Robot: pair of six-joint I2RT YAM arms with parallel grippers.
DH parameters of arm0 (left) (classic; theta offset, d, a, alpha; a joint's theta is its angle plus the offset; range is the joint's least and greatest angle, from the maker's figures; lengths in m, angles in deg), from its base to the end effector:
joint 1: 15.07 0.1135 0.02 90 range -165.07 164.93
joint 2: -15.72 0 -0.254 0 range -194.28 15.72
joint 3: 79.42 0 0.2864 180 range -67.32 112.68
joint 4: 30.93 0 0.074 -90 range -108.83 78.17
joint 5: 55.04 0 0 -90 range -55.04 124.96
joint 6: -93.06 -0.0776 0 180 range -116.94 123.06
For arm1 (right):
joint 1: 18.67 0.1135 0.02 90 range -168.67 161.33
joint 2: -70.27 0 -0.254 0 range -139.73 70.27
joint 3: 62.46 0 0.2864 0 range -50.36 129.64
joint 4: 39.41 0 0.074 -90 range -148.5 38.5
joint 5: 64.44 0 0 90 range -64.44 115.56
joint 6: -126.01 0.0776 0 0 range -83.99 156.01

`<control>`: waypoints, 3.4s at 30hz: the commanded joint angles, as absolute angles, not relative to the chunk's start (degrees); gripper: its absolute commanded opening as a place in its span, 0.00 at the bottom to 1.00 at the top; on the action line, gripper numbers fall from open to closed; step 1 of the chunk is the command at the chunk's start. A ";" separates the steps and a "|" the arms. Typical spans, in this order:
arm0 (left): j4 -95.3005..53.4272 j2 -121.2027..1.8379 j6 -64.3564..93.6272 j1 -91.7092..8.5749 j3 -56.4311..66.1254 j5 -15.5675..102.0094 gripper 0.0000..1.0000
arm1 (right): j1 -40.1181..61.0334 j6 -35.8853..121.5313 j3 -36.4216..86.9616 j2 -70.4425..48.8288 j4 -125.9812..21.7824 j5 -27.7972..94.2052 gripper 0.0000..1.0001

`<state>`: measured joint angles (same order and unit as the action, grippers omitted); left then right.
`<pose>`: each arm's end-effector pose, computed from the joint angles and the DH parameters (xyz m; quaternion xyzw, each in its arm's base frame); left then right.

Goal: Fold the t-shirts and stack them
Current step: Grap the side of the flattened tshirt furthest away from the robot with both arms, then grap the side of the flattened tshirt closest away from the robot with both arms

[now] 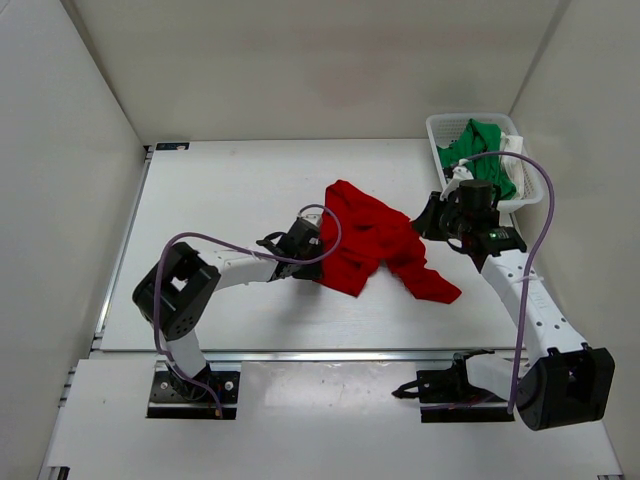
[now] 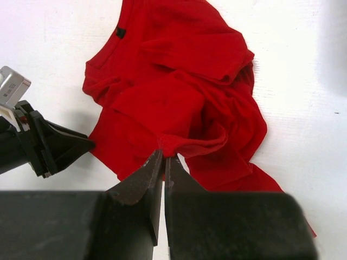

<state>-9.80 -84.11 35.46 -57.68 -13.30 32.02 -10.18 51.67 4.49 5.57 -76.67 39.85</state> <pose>0.2889 -0.2603 0.0810 0.0771 0.9499 -0.1644 0.2544 0.3135 0.0662 0.2688 -0.0023 0.8820 0.2037 0.4249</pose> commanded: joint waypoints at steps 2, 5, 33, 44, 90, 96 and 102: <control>-6.70 -85.17 34.61 -58.66 -13.01 28.81 0.36 | -10.76 52.35 4.39 7.87 -73.74 41.03 0.00; -6.62 -85.96 34.87 -59.01 -12.65 28.63 0.24 | -11.29 51.92 4.39 8.48 -74.00 41.20 0.00; 13.84 -60.82 37.16 -15.17 37.94 50.60 0.00 | 6.44 50.87 45.94 0.14 -91.21 21.11 0.00; 19.14 -67.51 31.63 -15.93 55.67 38.75 0.00 | 0.32 51.30 68.74 -11.71 -95.02 33.90 0.00; 14.29 -29.46 31.36 -17.70 -24.51 25.45 0.00 | -11.82 64.30 -19.59 14.19 -67.57 48.33 0.00; 20.62 -23.04 32.23 -19.63 -28.93 28.74 0.00 | -18.48 66.06 -27.24 24.02 -74.69 54.12 0.00; 17.49 -28.91 31.17 -17.70 -24.61 34.78 0.00 | -18.32 67.56 -26.81 28.79 -80.94 53.87 0.00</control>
